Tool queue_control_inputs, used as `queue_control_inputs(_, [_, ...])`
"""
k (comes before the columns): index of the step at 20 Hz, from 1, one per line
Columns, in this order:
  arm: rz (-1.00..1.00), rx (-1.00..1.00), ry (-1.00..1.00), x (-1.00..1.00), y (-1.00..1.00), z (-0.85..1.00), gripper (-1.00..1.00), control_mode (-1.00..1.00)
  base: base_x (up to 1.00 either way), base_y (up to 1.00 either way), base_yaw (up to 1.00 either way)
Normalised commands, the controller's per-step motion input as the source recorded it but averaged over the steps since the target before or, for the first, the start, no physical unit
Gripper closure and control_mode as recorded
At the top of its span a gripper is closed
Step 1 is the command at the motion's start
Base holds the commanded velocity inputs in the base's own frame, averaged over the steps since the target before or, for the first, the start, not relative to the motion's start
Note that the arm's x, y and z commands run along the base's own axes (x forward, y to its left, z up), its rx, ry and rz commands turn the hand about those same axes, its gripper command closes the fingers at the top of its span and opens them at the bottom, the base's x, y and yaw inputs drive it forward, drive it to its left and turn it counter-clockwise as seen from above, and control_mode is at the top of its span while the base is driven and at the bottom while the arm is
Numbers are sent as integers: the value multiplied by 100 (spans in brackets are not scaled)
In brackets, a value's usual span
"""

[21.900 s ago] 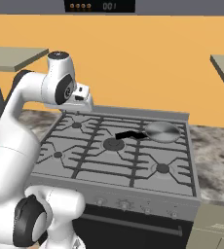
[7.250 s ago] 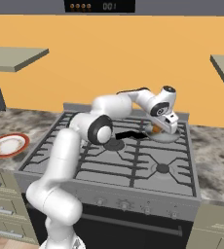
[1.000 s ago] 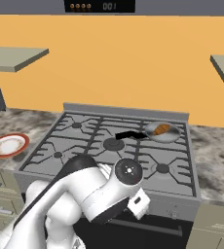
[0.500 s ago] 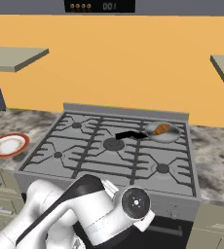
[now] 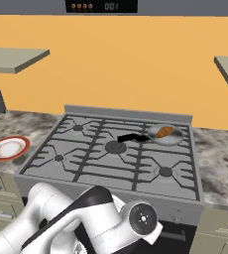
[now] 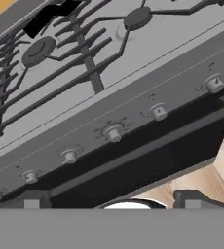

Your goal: Pick the croissant and place it on the pan. Then turn on the stove to warm the croissant.

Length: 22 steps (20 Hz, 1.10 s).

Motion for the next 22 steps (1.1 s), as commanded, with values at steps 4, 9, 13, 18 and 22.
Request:
queue_control_inputs(4, [3,-17,-3,0,-4,-23,-100,-100,0,0,0])
queue_control_inputs(9, [2,-16,-9,-1,-5,-23,-100,-100,0,0,0])
queue_control_inputs(13, [6,-16,-21,-5,-2,-22,-100,-100,0,0,0])
queue_control_inputs(18, [8,-17,-20,0,0,-21,-100,-100,0,0,0])
queue_control_inputs(22, [10,-19,-19,0,0,-13,-100,-100,0,0,0])
